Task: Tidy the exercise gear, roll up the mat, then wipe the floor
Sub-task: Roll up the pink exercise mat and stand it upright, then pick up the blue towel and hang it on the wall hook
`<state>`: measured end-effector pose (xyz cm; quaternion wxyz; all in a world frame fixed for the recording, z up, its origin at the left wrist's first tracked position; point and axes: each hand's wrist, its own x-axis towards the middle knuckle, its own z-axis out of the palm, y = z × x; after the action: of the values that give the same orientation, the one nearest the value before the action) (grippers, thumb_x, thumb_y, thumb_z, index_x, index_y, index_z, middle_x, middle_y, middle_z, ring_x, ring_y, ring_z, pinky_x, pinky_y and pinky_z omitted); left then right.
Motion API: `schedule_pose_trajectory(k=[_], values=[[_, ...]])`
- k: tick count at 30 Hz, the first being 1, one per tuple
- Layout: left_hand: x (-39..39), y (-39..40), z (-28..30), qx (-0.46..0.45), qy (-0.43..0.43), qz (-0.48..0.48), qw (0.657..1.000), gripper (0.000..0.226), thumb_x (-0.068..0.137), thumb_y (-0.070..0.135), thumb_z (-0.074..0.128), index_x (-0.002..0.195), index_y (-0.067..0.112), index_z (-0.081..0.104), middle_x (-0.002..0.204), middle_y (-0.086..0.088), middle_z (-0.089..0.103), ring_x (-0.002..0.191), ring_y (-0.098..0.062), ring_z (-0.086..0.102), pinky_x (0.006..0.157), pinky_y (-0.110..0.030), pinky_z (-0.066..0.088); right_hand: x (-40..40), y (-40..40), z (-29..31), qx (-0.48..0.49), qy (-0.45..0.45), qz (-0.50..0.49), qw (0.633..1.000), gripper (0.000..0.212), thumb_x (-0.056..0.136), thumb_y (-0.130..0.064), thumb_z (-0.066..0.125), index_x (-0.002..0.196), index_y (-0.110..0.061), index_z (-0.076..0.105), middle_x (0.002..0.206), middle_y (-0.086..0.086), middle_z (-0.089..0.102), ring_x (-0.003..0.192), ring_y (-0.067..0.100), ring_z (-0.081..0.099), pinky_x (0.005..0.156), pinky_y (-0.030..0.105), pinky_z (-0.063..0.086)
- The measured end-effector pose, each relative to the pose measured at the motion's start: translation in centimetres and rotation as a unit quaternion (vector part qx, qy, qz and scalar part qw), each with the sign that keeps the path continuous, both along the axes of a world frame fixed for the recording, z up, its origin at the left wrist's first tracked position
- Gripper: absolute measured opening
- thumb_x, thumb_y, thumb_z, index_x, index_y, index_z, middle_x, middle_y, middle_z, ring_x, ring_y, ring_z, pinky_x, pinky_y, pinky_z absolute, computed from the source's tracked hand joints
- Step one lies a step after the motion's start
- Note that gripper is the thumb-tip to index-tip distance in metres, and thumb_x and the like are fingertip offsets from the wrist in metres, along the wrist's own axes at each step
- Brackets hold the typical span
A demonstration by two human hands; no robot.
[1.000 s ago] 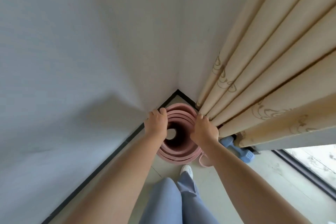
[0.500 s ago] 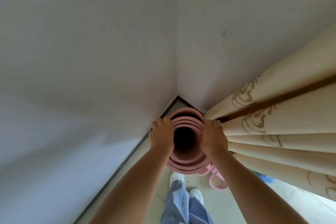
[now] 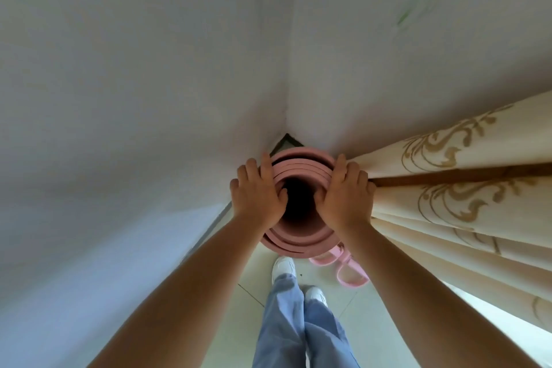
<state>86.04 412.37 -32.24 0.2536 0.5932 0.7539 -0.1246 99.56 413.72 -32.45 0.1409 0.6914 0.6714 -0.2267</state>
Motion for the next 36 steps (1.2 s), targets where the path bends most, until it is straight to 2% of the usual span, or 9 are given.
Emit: schedule_pose_trajectory(k=[5,8,10,12,14,20,22,28,36], values=[[-0.3,-0.9,1.3,0.017,-0.006,-0.005,1.0,0.07,0.097,0.047,0.033,0.15,0.01,0.007,0.155,-0.012,0.016,0.142,-0.029,0.018,0.115,-0.038,0.021,0.3,-0.7,1.5,0.005,-0.005,0.025,1.0,0.072,0.093,-0.041,0.042,0.147,-0.003,0.015,0.149,0.021,0.026,0.135,0.036,0.03,0.108,0.045,0.027],[-0.5,-3.0,2.7,0.036,-0.015,0.021,0.999,0.061,0.099,0.04,0.029,0.15,0.012,0.01,0.157,-0.008,0.015,0.146,-0.026,0.013,0.118,-0.035,0.015,0.1,-1.4,2.8,0.051,0.011,0.089,0.995,0.067,0.084,-0.033,0.062,0.137,0.002,0.041,0.136,0.027,0.047,0.125,0.042,0.046,0.101,0.052,0.038],[-0.6,-4.9,3.8,0.043,-0.014,0.041,0.998,0.056,0.1,0.036,0.029,0.15,0.016,0.014,0.157,-0.003,0.018,0.147,-0.024,0.012,0.119,-0.035,0.013,-0.3,-2.1,3.9,0.083,0.029,0.138,0.987,0.06,0.081,-0.026,0.065,0.133,0.001,0.047,0.135,0.025,0.049,0.124,0.042,0.048,0.102,0.053,0.038],[-0.7,-7.2,5.0,0.038,-0.002,0.074,0.997,0.053,0.101,0.032,0.027,0.15,0.017,0.014,0.159,0.0,0.013,0.148,-0.024,0.006,0.121,-0.037,0.008,-0.8,-3.1,5.4,0.074,0.037,0.211,0.974,0.058,0.09,-0.026,0.051,0.141,-0.005,0.034,0.147,0.019,0.034,0.138,0.037,0.03,0.113,0.048,0.023],[-0.6,-10.2,6.4,0.039,0.023,0.107,0.993,0.051,0.103,0.028,0.025,0.151,0.018,0.013,0.16,0.0,0.006,0.149,-0.023,-0.001,0.121,-0.039,0.003,-1.1,-4.6,6.7,0.071,0.038,0.282,0.956,0.058,0.096,-0.029,0.04,0.147,-0.009,0.021,0.154,0.015,0.021,0.144,0.032,0.016,0.118,0.046,0.011],[-1.0,-22.7,10.0,0.078,0.07,0.237,0.966,0.051,0.103,0.031,0.024,0.151,0.025,0.011,0.161,0.001,-0.002,0.148,-0.022,-0.01,0.12,-0.04,-0.004,-4.1,-13.2,10.1,0.08,-0.024,0.418,0.904,0.061,0.099,-0.042,0.021,0.15,-0.016,0.002,0.159,0.011,0.002,0.146,0.033,-0.001,0.118,0.05,0.006],[-1.1,-27.8,10.7,0.07,0.077,0.286,0.953,0.051,0.103,0.032,0.024,0.151,0.025,0.01,0.161,0.002,-0.004,0.148,-0.022,-0.011,0.12,-0.041,-0.004,-5.8,-17.5,10.7,0.059,-0.016,0.455,0.888,0.061,0.099,-0.044,0.018,0.15,-0.019,-0.003,0.159,0.008,-0.007,0.146,0.032,-0.008,0.118,0.05,0.001],[0.4,-44.8,10.4,0.016,0.075,0.436,0.897,0.052,0.102,0.037,0.019,0.151,0.029,0.003,0.16,0.004,-0.008,0.147,-0.021,-0.015,0.12,-0.04,-0.006,-8.5,-33.5,10.4,0.013,-0.004,0.61,0.792,0.061,0.099,-0.048,0.013,0.149,-0.024,-0.01,0.157,0.004,-0.02,0.145,0.028,-0.018,0.117,0.048,-0.008],[5.4,-70.9,8.7,-0.031,0.043,0.599,0.799,0.052,0.103,0.034,0.021,0.152,0.027,0.005,0.161,0.001,-0.003,0.148,-0.024,-0.008,0.12,-0.04,0.0,-9.2,-56.9,8.6,-0.005,-0.03,0.746,0.666,0.059,0.099,-0.047,0.015,0.15,-0.024,-0.004,0.159,0.003,-0.011,0.146,0.027,-0.015,0.117,0.046,-0.01]])
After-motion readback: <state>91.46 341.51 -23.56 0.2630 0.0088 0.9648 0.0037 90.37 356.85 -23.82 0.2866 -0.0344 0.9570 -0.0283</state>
